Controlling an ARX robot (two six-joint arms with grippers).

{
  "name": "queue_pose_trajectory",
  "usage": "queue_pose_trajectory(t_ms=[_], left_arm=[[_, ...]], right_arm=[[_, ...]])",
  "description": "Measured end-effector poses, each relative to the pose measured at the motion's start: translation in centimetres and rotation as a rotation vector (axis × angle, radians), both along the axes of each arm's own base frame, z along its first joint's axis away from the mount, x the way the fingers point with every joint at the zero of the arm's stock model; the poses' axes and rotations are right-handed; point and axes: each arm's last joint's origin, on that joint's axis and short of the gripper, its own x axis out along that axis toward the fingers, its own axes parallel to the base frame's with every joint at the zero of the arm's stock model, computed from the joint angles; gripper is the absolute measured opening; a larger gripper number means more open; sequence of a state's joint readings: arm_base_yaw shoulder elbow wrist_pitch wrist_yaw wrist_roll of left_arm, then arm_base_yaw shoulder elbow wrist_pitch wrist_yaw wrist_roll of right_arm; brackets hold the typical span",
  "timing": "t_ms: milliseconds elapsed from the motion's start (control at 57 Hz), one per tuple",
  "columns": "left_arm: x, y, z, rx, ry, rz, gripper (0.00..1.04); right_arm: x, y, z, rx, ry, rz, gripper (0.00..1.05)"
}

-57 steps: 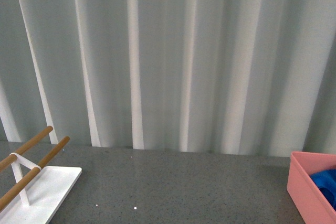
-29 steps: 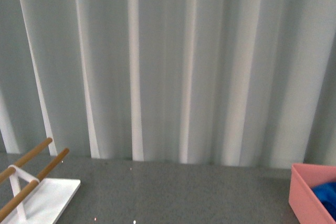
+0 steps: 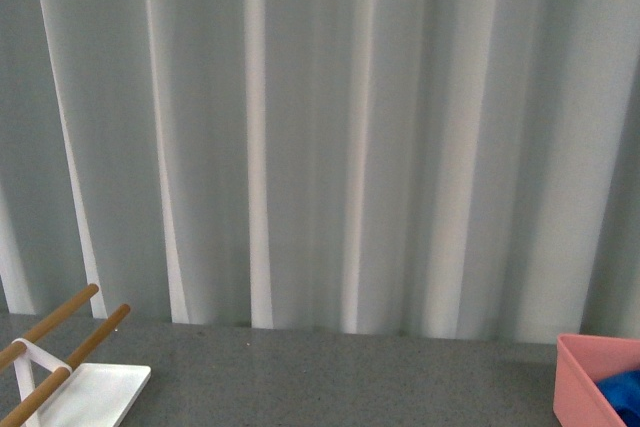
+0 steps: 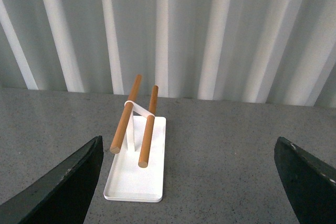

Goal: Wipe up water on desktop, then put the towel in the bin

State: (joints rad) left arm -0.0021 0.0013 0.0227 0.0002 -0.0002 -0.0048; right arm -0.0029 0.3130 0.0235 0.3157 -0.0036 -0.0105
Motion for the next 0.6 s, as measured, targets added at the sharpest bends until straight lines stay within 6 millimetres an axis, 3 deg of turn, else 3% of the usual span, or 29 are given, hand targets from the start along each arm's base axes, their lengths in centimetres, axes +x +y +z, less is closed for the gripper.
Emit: queue_pose_trajectory(t_ms=[596], left_arm=[[0.0, 0.0, 0.0, 0.0, 0.0, 0.0, 0.98]], right_arm=[[-2.1, 0.0, -0.3, 0.001, 0.003, -0.003, 0.03]])
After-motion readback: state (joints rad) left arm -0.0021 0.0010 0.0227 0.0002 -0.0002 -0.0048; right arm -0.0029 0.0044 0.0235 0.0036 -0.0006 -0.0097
